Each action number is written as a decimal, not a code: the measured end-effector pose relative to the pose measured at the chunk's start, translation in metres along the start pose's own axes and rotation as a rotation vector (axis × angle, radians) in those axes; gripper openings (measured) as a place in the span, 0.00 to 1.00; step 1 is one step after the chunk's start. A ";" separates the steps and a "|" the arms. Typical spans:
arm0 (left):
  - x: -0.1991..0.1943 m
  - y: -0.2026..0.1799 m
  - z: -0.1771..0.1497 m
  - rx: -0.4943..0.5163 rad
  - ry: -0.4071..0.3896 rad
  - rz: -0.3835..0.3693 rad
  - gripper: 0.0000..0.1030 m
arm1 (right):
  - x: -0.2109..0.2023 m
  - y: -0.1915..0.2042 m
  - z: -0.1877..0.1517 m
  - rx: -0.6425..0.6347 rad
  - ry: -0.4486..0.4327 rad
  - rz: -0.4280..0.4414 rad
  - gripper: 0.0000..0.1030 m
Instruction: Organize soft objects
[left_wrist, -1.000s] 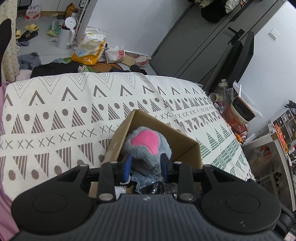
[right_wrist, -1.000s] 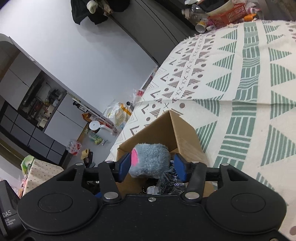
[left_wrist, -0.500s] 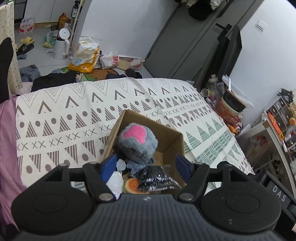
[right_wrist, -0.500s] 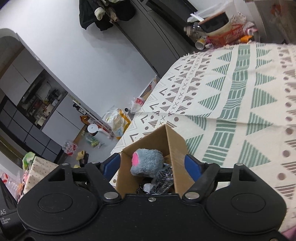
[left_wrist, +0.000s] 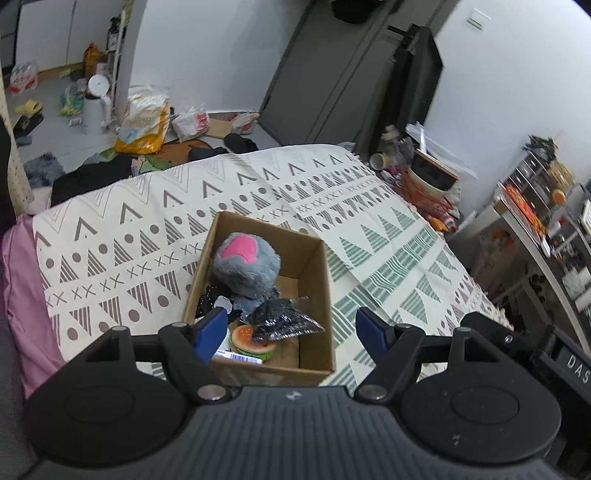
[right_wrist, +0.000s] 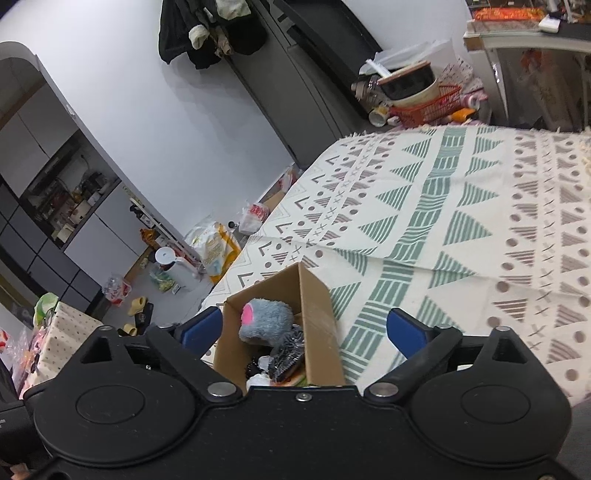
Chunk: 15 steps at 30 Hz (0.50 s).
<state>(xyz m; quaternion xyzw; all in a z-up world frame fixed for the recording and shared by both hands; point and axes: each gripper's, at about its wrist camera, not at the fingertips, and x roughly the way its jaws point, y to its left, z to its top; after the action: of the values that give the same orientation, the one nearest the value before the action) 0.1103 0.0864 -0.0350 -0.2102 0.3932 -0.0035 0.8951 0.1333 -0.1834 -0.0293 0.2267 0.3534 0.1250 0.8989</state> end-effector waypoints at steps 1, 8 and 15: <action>-0.005 -0.004 -0.001 0.018 0.000 -0.002 0.73 | -0.005 0.000 0.001 -0.004 -0.002 -0.001 0.97; -0.034 -0.022 -0.007 0.092 -0.022 -0.010 0.79 | -0.037 -0.001 0.005 -0.038 -0.017 -0.020 1.00; -0.062 -0.034 -0.016 0.149 -0.051 -0.011 0.93 | -0.069 0.000 0.007 -0.072 -0.032 -0.030 1.00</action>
<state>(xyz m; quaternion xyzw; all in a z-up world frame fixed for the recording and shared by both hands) 0.0613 0.0604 0.0121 -0.1449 0.3678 -0.0322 0.9180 0.0880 -0.2119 0.0154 0.1910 0.3376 0.1204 0.9138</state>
